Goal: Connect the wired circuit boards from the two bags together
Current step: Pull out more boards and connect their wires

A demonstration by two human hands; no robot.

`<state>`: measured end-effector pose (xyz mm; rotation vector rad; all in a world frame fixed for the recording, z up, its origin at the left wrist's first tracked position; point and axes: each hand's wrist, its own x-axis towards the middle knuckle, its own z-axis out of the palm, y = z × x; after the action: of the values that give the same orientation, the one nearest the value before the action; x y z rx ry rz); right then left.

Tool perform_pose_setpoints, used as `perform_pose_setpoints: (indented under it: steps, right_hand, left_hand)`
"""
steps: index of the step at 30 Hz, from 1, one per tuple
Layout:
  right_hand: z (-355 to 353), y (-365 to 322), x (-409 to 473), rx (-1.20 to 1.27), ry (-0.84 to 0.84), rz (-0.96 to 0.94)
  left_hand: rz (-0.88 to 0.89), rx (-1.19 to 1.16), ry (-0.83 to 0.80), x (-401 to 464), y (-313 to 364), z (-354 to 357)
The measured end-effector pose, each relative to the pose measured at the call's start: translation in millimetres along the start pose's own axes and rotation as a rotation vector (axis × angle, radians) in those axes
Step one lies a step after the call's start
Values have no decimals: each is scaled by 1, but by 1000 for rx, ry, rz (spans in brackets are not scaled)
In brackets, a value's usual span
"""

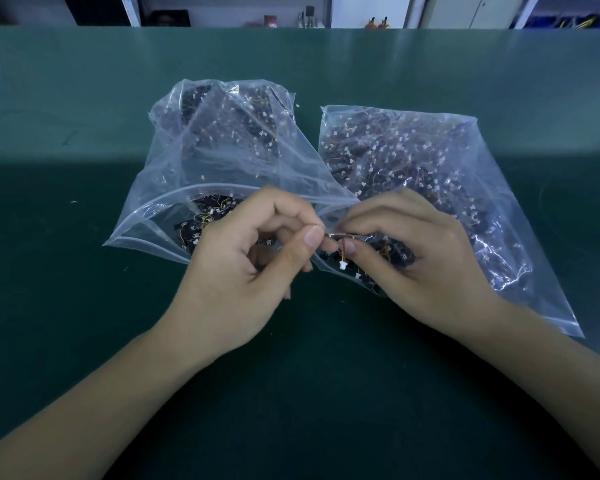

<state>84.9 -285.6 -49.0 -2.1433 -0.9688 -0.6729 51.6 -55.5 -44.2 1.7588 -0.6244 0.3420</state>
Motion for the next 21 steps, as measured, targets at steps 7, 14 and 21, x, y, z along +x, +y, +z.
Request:
perform_pose_setpoints:
  steps: [7,14,21]
  right_hand:
    - [-1,0,-1,-5,-8,-3]
    - [0,-1,0,-8,-40,-5]
    - [-3,-2,1,-28,19,-42]
  left_hand:
    - [47,212,-25,-1,-5,-1]
    - [159,361,20,1,-6,-1]
    - [134,401,70,2,-3,-2]
